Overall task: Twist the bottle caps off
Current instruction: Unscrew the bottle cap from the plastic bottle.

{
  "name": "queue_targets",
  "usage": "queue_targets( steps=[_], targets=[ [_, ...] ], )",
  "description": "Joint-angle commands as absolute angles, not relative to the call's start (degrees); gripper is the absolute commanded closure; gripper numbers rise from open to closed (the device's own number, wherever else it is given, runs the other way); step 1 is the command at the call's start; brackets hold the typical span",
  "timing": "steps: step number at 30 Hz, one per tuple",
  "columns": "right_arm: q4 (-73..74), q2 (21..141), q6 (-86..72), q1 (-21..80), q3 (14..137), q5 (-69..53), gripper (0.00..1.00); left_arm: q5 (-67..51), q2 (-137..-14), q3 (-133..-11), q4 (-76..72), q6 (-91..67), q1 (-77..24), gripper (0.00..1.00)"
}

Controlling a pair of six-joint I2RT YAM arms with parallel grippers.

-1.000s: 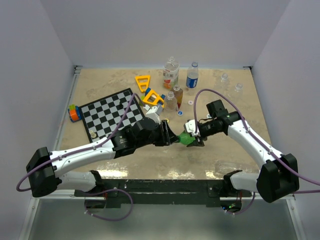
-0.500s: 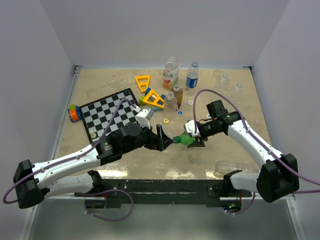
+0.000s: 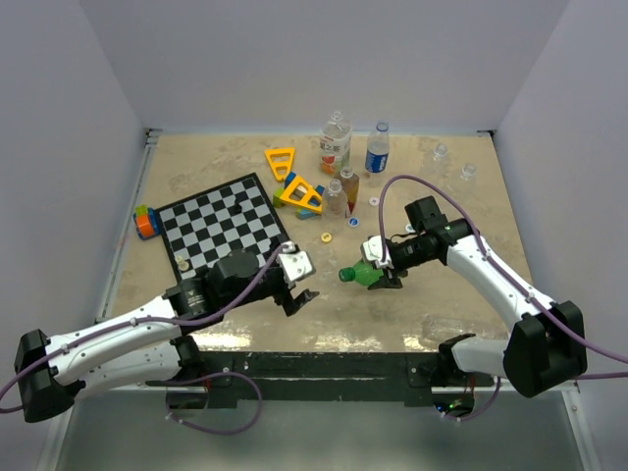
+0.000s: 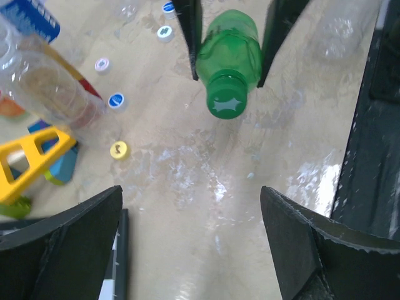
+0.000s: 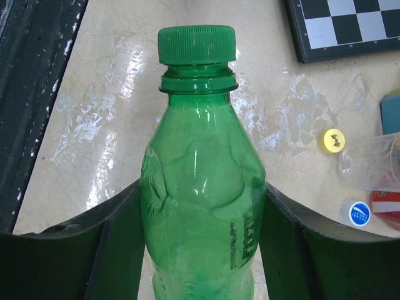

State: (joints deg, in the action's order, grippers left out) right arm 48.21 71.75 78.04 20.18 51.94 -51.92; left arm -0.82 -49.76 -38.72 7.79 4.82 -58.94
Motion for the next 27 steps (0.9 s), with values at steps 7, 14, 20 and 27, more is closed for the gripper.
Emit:
queue_targets(
  steps=[7, 14, 20, 27],
  targets=[
    [48.4, 72.5, 78.0, 19.9, 51.8, -51.9, 1.00, -15.6, -53.2, -34.8, -6.8, 33.9, -58.9, 0.04],
    [48.5, 72.0, 78.1, 19.9, 51.8, -52.1, 1.00, -17.9, -63.1, -38.5, -10.9, 34.4, -59.1, 0.05],
    [48.8, 71.9, 78.3, 19.9, 51.9, -52.1, 1.00, -17.8, -65.8, -38.9, -16.4, 32.2, -59.2, 0.11],
    [48.7, 71.8, 78.2, 19.9, 51.8, -52.2, 1.00, -17.0, -67.6, -38.6, -20.0, 29.4, -59.3, 0.29]
  ],
)
